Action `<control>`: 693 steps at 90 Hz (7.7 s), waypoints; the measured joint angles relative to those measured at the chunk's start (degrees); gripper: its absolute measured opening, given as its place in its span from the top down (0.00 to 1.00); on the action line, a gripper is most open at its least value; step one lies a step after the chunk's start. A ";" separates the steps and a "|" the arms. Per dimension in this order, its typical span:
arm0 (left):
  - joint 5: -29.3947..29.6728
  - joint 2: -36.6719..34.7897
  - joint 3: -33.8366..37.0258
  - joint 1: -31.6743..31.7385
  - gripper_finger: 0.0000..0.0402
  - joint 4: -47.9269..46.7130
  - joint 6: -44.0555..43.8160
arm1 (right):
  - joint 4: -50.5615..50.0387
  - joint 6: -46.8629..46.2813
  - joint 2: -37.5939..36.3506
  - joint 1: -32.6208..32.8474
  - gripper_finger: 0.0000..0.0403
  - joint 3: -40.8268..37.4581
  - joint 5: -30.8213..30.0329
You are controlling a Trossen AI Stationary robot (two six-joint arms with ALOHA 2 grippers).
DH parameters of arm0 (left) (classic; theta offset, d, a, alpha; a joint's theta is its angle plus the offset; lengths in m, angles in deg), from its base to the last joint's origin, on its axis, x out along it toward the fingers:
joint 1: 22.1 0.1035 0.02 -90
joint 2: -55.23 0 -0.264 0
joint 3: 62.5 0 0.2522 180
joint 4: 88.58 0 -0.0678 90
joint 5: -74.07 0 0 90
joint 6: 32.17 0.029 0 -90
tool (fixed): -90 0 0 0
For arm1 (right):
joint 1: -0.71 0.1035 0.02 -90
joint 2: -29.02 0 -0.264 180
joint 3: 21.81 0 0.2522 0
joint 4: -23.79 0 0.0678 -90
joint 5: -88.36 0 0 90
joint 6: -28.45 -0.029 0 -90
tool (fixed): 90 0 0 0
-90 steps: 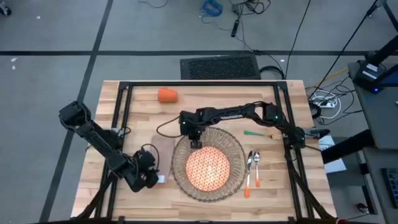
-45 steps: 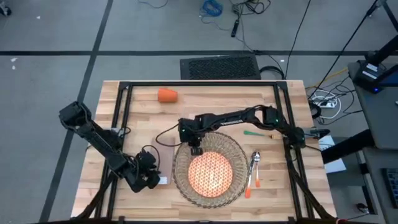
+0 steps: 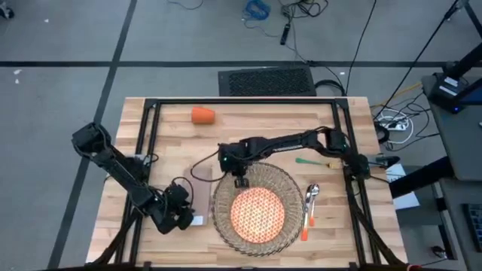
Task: Set table place
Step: Put the white napkin on the table to the left of the brown mat, then put the green fork on the white napkin to the left of the brown mat
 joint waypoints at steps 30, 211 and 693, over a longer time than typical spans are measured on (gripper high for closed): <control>-0.02 0.03 0.04 -2.20 0.54 1.35 -2.28 | -2.39 -1.49 -1.23 -0.07 0.96 -2.54 -1.21; 7.99 1.51 -7.32 -0.19 0.54 -3.09 17.67 | -20.80 -32.97 -47.80 -7.81 0.57 -60.78 -11.08; -52.34 0.42 -6.88 46.95 1.00 33.08 54.63 | -16.35 21.73 -3.06 19.73 0.98 11.57 -35.21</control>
